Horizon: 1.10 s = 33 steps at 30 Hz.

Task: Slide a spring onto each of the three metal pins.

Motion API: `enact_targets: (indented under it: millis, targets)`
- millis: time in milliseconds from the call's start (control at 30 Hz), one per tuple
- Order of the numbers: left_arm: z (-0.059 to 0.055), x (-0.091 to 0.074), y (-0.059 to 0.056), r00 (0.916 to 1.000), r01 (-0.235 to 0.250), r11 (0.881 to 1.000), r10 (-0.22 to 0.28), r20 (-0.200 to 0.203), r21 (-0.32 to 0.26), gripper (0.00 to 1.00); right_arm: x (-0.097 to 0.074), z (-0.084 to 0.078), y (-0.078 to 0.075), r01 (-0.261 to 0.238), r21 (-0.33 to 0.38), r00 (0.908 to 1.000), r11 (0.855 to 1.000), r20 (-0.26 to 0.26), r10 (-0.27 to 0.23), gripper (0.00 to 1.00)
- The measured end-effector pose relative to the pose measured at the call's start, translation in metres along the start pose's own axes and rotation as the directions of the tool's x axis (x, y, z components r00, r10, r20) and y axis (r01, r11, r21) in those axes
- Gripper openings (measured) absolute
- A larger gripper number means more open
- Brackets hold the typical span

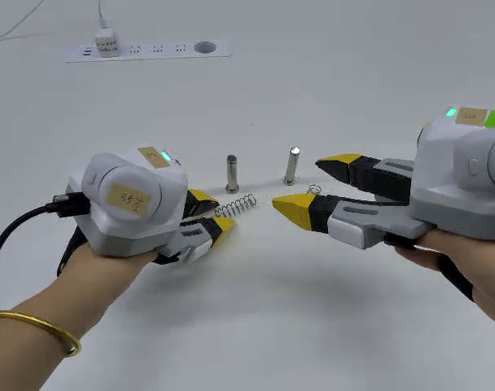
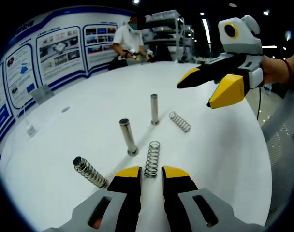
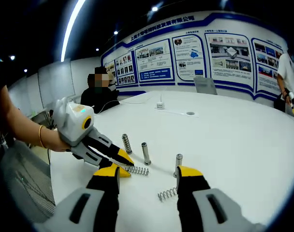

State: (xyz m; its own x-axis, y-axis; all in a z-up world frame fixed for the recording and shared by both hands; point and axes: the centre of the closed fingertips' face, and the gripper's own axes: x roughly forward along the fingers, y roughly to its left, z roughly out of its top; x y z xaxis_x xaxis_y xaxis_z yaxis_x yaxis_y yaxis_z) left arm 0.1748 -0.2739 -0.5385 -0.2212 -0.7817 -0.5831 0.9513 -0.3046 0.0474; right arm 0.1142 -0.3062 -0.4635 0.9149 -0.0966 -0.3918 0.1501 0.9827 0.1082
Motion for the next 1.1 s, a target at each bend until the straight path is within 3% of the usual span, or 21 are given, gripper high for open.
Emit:
enact_targets:
  millis: [400,600,800,1100]
  targets:
    - [0.0,0.0,-0.002,0.9999,0.012,1.0,-0.012,-0.002,0.008,0.11,-0.002,0.001,-0.002,0.012,0.015,0.9999,1.0,0.008,-0.012,0.48]
    - [0.0,-0.003,-0.01,0.9995,0.03,1.0,-0.03,-0.007,-0.007,0.1,-0.003,0.004,-0.004,0.021,0.028,0.9996,0.999,0.021,-0.021,0.47]
    - [0.006,-0.009,-0.018,0.9994,0.032,0.999,-0.031,0.014,-0.009,0.1,-0.004,0.007,-0.004,0.017,0.051,0.9995,0.999,0.027,-0.019,0.47]
    - [0.02,-0.023,-0.022,0.9969,0.014,0.999,-0.011,0.078,-0.046,0.1,-0.003,0.012,0.003,-0.016,0.101,0.999,0.995,0.043,0.012,0.46]
